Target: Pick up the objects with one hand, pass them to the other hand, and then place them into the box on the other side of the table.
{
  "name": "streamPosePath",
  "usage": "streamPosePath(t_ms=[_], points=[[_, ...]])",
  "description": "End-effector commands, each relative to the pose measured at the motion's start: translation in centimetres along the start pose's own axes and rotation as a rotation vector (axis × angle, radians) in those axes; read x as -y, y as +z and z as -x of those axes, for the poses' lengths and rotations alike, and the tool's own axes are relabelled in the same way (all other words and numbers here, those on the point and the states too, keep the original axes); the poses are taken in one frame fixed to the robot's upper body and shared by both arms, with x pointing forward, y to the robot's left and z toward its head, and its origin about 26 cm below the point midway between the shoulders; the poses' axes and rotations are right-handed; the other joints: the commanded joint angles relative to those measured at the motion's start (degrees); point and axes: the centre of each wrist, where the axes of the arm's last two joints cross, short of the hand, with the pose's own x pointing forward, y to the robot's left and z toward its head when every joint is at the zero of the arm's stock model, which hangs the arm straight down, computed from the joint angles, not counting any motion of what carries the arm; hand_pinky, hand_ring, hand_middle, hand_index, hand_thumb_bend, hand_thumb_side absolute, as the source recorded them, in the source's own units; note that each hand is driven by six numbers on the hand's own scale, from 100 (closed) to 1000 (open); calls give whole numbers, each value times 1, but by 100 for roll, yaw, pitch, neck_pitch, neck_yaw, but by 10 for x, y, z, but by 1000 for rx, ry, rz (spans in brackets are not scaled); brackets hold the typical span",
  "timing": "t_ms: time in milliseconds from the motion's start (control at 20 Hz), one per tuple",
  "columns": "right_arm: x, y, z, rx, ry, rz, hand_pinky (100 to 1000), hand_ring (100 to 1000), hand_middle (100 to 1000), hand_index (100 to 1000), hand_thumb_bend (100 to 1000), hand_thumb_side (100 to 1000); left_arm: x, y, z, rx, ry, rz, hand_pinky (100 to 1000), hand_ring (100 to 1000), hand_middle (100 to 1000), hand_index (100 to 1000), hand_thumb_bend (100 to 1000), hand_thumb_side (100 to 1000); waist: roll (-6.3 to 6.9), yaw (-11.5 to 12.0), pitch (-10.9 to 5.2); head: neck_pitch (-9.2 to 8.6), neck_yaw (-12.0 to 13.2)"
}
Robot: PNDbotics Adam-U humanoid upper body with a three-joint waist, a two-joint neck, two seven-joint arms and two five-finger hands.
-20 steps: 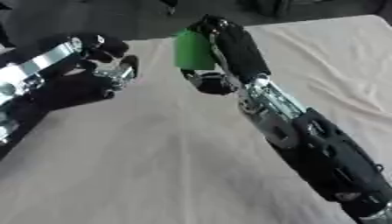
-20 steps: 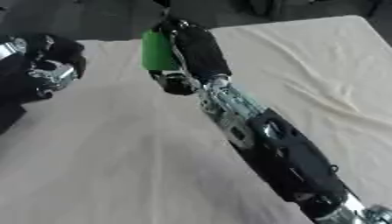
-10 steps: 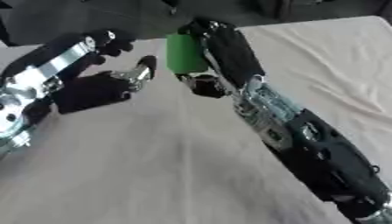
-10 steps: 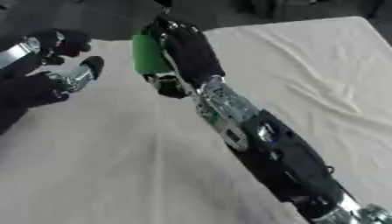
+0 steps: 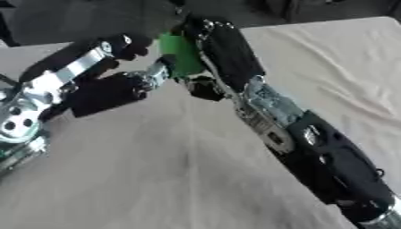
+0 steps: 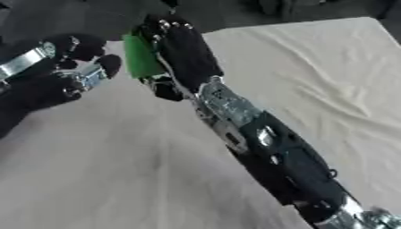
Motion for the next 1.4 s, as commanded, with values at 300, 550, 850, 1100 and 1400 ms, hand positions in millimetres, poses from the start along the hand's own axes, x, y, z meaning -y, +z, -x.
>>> streamPosePath(t_ms=[300,550,850,1100,1400], points=[[13,-9,-4,61,-2,83,650,599,523,672,181,100,-2,0,2,-14,-51,-59,1000,974,867,955,350,751,-12,-12,-92,8,49],[13,-5,-5,66,-9,116,645,600,525,672,118,100,-2,-2,6,-50,-90,-122,1000,975,867,953,363,719,-17,-14,-86,-2,98],[15,0,-3,77,-22,180,652,604,528,674,100,100,-2,-5,10,-67,-98,-143,1000,973,865,953,344,741,-24,-22,-69,-33,160],[13,2,-2,104,-21,209,663,608,529,674,100,100,-1,-8,13,-34,-70,-95,1000,975,864,952,330,814,-22,-29,-36,-50,175],[13,1,-4,127,-21,233,672,609,527,672,100,100,0,-11,16,34,-40,-25,1000,978,862,948,311,892,-24,-36,-7,-43,116]])
